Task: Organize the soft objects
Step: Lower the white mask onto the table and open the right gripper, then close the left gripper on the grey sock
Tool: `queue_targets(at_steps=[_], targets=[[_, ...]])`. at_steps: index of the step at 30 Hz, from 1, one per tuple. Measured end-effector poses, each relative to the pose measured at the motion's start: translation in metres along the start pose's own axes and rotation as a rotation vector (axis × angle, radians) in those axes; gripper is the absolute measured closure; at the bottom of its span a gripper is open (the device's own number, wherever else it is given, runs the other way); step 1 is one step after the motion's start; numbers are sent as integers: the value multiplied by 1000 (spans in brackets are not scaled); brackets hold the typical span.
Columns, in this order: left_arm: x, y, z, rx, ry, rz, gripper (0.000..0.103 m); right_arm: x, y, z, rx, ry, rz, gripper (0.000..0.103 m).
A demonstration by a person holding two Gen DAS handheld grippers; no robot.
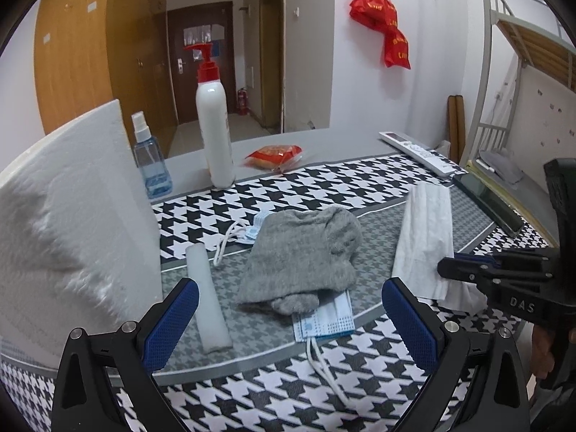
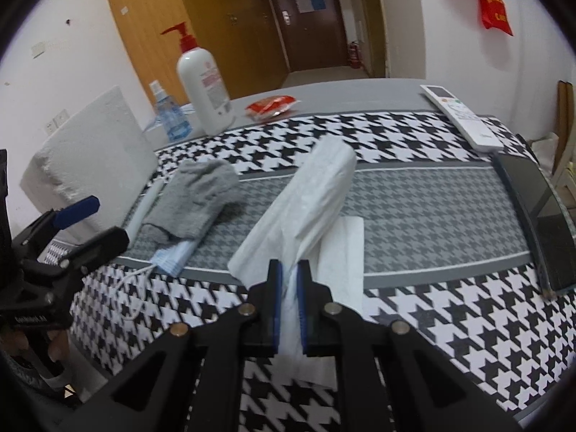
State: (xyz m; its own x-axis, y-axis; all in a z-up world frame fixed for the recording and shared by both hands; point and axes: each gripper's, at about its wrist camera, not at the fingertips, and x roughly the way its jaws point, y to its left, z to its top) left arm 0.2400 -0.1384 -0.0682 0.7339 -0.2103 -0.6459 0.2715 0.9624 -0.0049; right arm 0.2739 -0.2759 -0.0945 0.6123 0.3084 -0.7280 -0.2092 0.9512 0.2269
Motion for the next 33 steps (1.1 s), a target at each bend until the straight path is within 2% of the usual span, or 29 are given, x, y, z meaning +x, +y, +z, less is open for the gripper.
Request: queue_targets(at_steps=[3,4,8,14,17,23,31,33], targets=[[6,-1,3,-3,7,-1,1,-4,-7,-1,24,-19,-6,45],[8,-2,4,-3,7,-1,1,-7,-9,-1,31,-33,-12,41],[15,-6,6,2,22,-1,1,-15,-14,0,42,-67,-14,41],[24,-8,10,2,32,7,2,-13,-22,-1,66,-71,4,41],[32,-9,12,0,65,-13,12,-13,-22,-2,68,-75,20,41],[46,-9,16,7,94,20,16,-11,-19,-3,62,-65,27,41],[61,-7,16,17,146,31,36,-6,-18,-2,51,-53,34,41],[63,-9,16,30,149,30,49,-6,-17,-2,49,-54,34,41]])
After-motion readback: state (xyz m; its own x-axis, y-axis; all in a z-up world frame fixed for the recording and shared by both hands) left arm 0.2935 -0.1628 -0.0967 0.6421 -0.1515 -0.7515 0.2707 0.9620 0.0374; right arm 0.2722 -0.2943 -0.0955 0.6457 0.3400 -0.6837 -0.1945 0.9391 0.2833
